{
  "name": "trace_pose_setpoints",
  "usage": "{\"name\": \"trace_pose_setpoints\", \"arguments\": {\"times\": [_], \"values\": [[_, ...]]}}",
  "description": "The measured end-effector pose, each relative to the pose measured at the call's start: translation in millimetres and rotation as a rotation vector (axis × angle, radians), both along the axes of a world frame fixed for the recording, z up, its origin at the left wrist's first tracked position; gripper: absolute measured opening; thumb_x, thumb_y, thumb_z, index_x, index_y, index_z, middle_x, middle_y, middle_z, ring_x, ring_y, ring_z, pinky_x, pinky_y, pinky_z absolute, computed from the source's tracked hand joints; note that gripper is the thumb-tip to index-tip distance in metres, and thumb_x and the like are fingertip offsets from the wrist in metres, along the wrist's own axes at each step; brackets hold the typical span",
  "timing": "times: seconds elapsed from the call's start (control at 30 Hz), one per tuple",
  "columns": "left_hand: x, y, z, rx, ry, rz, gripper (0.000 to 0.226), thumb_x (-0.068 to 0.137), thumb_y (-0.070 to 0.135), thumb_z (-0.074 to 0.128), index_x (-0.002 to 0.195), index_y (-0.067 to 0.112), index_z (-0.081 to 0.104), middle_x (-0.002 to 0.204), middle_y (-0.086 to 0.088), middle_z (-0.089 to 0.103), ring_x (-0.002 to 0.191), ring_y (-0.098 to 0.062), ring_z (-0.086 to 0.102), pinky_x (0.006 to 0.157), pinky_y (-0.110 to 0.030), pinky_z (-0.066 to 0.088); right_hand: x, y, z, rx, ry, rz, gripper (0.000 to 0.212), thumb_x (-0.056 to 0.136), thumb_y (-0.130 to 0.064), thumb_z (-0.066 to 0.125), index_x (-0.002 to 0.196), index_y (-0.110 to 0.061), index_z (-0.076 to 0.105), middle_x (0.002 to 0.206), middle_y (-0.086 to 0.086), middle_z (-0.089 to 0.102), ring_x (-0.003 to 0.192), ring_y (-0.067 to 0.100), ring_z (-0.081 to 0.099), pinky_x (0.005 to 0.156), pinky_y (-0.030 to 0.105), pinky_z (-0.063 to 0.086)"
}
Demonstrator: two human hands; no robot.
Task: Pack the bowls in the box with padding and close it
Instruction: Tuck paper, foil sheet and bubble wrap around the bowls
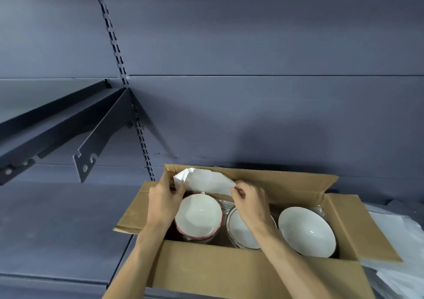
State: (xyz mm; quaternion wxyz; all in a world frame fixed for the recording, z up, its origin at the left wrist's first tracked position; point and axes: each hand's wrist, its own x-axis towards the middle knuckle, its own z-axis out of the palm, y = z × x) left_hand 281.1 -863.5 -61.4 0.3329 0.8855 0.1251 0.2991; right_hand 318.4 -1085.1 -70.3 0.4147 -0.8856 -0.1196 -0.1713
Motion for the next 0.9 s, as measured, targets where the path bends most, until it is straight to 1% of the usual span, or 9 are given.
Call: {"name": "trace_pose_setpoints", "arguments": {"times": [0.1, 0.2, 0.27, 0.33, 0.43, 0.57, 0.63, 0.73, 0.9], "values": [[-0.7, 2.2, -0.4, -0.032, -0.026, -0.029, 0.018, 0.097, 0.025, 0.067, 0.097, 0.007, 0.062, 0.082, -0.004, 0.07, 0.067, -0.02, 0.066, 0.06, -0.04, 0.057, 1.0, 1.2, -2.0, -0.024, 0.009, 0.017, 0.02, 0.092, -0.009, 0.064, 0.073, -0.002, 0.068, 0.069, 0.01, 0.068, 0.063, 0.03, 0.057, 0.059, 0.037, 0.043], [-0.1, 0.5, -4.6, 0.162, 0.016, -0.051, 0.014, 0.09, 0.01, 0.072, 0.082, 0.002, 0.064, 0.073, -0.009, 0.065, 0.059, -0.023, 0.055, 0.055, -0.033, 0.045, 3.0, 0.7, -5.3, -0.165, 0.09, 0.005, 0.024, 0.091, -0.015, 0.063, 0.07, -0.006, 0.061, 0.073, 0.013, 0.065, 0.068, 0.034, 0.051, 0.062, 0.04, 0.041], [0.4, -1.7, -7.8, 0.243, 0.087, -0.089, 0.013, 0.088, 0.01, 0.074, 0.081, 0.002, 0.066, 0.07, -0.009, 0.066, 0.058, -0.025, 0.056, 0.054, -0.033, 0.047, 0.8, 0.3, -4.5, -0.188, 0.113, -0.041, 0.024, 0.09, -0.022, 0.062, 0.069, -0.011, 0.055, 0.069, 0.005, 0.06, 0.067, 0.03, 0.048, 0.062, 0.039, 0.046], [1.5, -1.8, -9.6, 0.272, 0.107, -0.094, 0.009, 0.089, 0.008, 0.073, 0.086, 0.002, 0.068, 0.073, -0.011, 0.069, 0.061, -0.028, 0.062, 0.056, -0.036, 0.052, -2.7, 0.1, -1.5, -0.114, 0.07, -0.061, 0.017, 0.089, -0.025, 0.062, 0.074, -0.017, 0.062, 0.07, -0.003, 0.067, 0.067, 0.022, 0.059, 0.061, 0.034, 0.049], [3.0, -0.7, -8.6, 0.218, 0.055, -0.057, 0.007, 0.088, 0.006, 0.073, 0.09, 0.002, 0.067, 0.072, -0.01, 0.068, 0.059, -0.024, 0.057, 0.055, -0.033, 0.047, -4.4, 0.2, 1.8, -0.023, -0.029, -0.019, 0.012, 0.093, -0.019, 0.064, 0.083, -0.017, 0.069, 0.078, -0.003, 0.072, 0.069, 0.018, 0.061, 0.061, 0.03, 0.045], [1.1, 0.5, -4.1, 0.069, -0.01, -0.032, 0.011, 0.094, 0.019, 0.069, 0.098, 0.009, 0.065, 0.084, -0.002, 0.07, 0.069, -0.019, 0.066, 0.062, -0.037, 0.057, -1.2, -2.4, -1.4, -0.026, -0.077, 0.032, 0.01, 0.094, -0.012, 0.068, 0.09, -0.011, 0.077, 0.083, 0.004, 0.075, 0.074, 0.026, 0.066, 0.067, 0.035, 0.051], [0.3, 2.1, -4.4, 0.073, -0.031, -0.045, 0.005, 0.093, 0.009, 0.07, 0.097, 0.007, 0.069, 0.09, -0.005, 0.071, 0.072, -0.018, 0.066, 0.066, -0.034, 0.058, 0.1, -2.5, -3.4, -0.028, -0.07, 0.062, 0.01, 0.093, -0.012, 0.07, 0.093, -0.011, 0.079, 0.086, 0.002, 0.077, 0.077, 0.024, 0.068, 0.069, 0.032, 0.051], [0.9, 1.3, -5.2, 0.128, 0.007, -0.043, 0.012, 0.087, -0.007, 0.068, 0.093, 0.003, 0.071, 0.088, -0.01, 0.071, 0.071, -0.024, 0.065, 0.065, -0.038, 0.057, 2.9, -0.7, -5.8, -0.034, -0.025, 0.122, 0.016, 0.092, -0.006, 0.067, 0.099, -0.011, 0.08, 0.091, 0.0, 0.079, 0.081, 0.019, 0.07, 0.074, 0.029, 0.052], [2.0, 5.3, -4.9, 0.093, -0.021, 0.041, 0.017, 0.084, -0.011, 0.066, 0.093, 0.003, 0.071, 0.084, -0.009, 0.071, 0.067, -0.025, 0.062, 0.062, -0.039, 0.055, 2.8, 1.8, -5.6, 0.04, -0.099, 0.11, 0.012, 0.091, -0.006, 0.07, 0.097, -0.012, 0.079, 0.088, -0.004, 0.077, 0.076, 0.011, 0.068, 0.071, 0.018, 0.049]]}}
